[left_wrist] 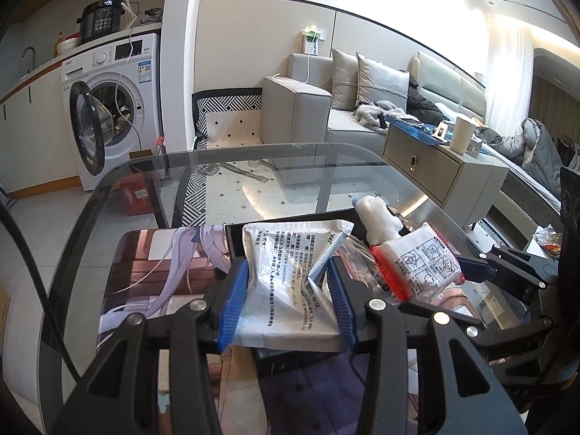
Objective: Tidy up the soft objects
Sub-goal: 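Carry the foil packet with left gripper while right carries the red-edged packet over the box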
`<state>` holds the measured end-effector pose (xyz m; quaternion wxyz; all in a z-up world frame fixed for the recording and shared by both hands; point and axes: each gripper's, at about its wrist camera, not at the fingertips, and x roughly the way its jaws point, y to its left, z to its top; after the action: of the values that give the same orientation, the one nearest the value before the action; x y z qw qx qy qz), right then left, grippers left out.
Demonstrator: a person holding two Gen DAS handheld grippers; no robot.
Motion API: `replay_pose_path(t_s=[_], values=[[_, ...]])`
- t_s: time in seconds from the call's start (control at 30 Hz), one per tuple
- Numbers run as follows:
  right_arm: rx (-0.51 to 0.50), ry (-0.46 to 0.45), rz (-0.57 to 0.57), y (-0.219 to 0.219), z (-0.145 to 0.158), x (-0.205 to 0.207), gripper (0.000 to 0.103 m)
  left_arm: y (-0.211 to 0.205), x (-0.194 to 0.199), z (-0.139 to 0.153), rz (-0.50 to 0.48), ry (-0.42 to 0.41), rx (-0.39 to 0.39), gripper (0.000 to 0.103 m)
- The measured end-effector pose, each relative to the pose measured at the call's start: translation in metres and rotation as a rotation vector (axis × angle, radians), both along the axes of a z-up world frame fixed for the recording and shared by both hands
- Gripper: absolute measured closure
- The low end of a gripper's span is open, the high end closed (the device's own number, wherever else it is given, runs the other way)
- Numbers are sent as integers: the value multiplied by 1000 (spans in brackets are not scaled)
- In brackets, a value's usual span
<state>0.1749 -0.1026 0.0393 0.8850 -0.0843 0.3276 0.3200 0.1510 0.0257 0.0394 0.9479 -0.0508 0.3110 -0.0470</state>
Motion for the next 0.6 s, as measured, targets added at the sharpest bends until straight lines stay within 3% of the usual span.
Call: replay_pose_path(t_s=[0.6], values=[[-44, 32, 29, 15, -16, 31, 46, -9, 33, -14, -34, 45, 27, 58]])
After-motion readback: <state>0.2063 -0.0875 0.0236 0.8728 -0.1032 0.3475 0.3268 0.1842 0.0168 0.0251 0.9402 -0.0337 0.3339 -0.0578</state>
